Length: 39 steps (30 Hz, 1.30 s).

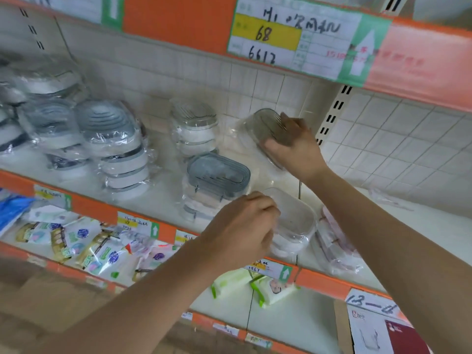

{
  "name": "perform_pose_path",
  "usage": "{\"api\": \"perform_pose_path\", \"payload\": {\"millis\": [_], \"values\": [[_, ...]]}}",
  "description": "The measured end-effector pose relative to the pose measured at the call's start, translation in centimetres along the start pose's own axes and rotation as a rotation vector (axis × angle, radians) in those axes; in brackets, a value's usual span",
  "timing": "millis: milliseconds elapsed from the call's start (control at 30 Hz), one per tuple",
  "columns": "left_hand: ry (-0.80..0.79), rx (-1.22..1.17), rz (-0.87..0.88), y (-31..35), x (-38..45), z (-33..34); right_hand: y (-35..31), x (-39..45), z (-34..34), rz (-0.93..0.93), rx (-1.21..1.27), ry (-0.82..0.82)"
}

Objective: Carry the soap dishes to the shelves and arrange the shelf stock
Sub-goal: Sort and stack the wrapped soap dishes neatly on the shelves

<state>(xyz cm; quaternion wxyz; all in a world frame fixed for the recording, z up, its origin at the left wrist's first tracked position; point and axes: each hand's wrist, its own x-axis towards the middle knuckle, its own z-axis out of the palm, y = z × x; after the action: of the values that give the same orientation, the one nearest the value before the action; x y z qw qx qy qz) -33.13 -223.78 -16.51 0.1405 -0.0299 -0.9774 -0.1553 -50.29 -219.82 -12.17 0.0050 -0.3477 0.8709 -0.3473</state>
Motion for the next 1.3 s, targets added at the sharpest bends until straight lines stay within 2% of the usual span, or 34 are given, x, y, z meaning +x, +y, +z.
{"api": "perform_pose_path", "payload": {"millis": [133,267,500,733,867,1067,1300], "values": [[-0.017,0.015,-0.13,-0.1,-3.5,-1.9,-3.9,-3.3,0.1,-0.106,0.0,-0.075],[-0.051,0.055,-0.228,-0.1,-6.3,-3.7,-6.4,-4.9,1.0,-0.102,-0.029,-0.157],[-0.054,0.096,-0.323,-2.3,-9.7,-6.8,-9.9,-6.7,4.2,-0.11,-0.019,-0.2],[-0.097,0.088,-0.405,-6.4,-14.4,-8.9,-14.1,-7.9,8.3,-0.119,-0.049,-0.175],[-0.108,0.085,-0.39,-8.7,-16.9,-11.0,-17.0,-8.5,10.2,-0.114,-0.067,-0.184],[-0.038,0.102,-0.334,-12.3,-19.5,-13.8,-20.2,-7.7,11.4,-0.032,-0.063,-0.093],[0.063,0.109,-0.21,-13.5,-16.3,-14.0,-18.1,-6.6,9.2,0.117,-0.111,0.061]]}}
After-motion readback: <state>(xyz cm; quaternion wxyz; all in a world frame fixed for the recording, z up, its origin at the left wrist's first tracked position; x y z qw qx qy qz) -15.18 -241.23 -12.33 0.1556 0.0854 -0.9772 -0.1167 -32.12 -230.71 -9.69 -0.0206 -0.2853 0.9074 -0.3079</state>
